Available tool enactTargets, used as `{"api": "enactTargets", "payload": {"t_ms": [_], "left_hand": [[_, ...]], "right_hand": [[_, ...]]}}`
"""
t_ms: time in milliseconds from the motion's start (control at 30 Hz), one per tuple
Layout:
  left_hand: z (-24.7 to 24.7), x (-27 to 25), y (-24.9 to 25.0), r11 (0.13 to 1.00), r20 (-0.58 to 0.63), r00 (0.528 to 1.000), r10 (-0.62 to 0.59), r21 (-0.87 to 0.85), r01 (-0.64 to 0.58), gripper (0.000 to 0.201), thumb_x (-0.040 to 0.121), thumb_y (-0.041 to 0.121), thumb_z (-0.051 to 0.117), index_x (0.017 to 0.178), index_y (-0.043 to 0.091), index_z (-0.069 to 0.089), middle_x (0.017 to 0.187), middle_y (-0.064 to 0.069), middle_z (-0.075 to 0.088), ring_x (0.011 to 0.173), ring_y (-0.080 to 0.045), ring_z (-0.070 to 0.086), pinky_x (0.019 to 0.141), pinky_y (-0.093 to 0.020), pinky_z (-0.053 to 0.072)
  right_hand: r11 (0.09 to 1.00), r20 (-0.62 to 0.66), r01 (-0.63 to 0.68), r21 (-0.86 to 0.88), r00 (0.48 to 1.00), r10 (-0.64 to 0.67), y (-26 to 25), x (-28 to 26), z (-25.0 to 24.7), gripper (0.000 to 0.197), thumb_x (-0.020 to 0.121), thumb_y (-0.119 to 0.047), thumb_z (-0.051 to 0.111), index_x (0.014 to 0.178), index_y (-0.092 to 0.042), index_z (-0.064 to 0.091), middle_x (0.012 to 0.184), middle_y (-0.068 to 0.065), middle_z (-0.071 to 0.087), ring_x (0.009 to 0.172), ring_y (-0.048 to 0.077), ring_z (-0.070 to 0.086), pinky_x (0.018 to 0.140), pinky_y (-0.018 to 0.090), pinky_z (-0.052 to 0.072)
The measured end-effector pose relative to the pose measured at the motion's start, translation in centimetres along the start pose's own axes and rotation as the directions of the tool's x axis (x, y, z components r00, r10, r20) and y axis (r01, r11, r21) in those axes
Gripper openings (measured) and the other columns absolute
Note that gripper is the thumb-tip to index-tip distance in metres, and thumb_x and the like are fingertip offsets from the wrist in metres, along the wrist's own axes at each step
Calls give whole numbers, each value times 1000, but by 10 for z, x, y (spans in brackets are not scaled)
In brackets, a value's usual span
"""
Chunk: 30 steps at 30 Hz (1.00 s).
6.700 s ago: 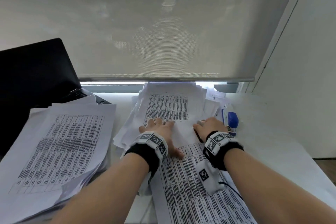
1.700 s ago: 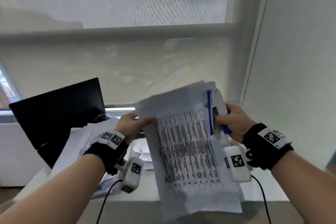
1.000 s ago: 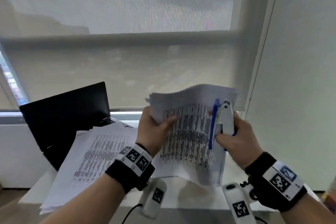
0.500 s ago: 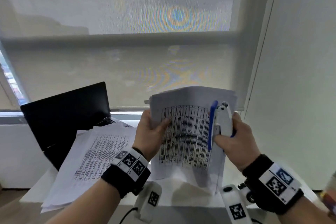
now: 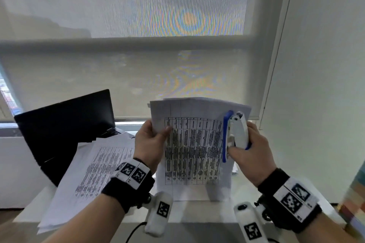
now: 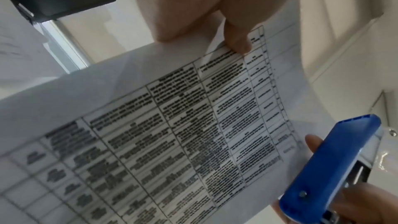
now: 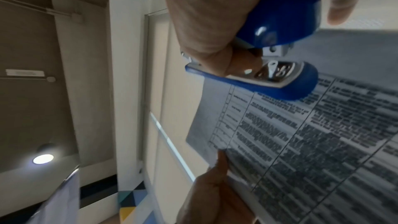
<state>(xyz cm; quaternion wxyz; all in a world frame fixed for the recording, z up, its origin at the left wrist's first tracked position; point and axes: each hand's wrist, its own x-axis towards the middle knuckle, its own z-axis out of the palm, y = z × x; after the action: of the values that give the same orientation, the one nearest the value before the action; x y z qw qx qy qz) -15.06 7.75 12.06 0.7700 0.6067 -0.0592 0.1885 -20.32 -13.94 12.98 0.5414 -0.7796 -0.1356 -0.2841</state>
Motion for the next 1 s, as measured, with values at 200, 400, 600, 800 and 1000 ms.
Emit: {"api": "enactTargets", "payload": {"t_ms": [200,400,600,800,1000], "left_hand": [[8,-9,1,997,8,1000,30,70,-30,18,87,1,65,98,15,58,93,-9,71,86,-22,69,80,-40,58],[6,-13,-4,992,19,998,-54,118,51,17,90,1,62,97,15,55,88,-6,69,85,-26,66,79,-43,56],[15,-17,10,987,10,998,68,142,-68,23,91,-1,59,95,21,57,90,0,70,84,-14,69,75,-31,57],[29,-24,14,960,-31,982,184,219,-173,24,93,5,61,94,28,53,90,9,68,84,-6,67,78,-31,57],[17,-22,-5,956,-17,999,43,293,-36,21,90,14,66,97,25,50,98,-1,69,93,-22,67,88,-53,53]], "right_hand": [[999,-24,29,-31,999,-30,-12,-4,6,41,69,4,68,66,-30,45,82,-8,38,63,-1,45,54,6,38],[995,-4,-95,16,996,95,5,-14,5,50,71,6,67,85,-40,52,94,13,54,68,16,52,52,15,46],[999,-51,-43,-17,998,42,-9,-10,5,30,62,-16,63,83,-35,54,86,8,56,66,15,53,52,12,42],[997,-52,2,-77,999,-6,-24,-5,8,23,69,-8,71,85,-19,59,89,-1,49,69,15,49,54,13,41],[987,-66,-158,-14,985,157,-3,-11,8,64,76,-4,66,103,-57,43,91,0,50,69,13,53,51,16,45]]}}
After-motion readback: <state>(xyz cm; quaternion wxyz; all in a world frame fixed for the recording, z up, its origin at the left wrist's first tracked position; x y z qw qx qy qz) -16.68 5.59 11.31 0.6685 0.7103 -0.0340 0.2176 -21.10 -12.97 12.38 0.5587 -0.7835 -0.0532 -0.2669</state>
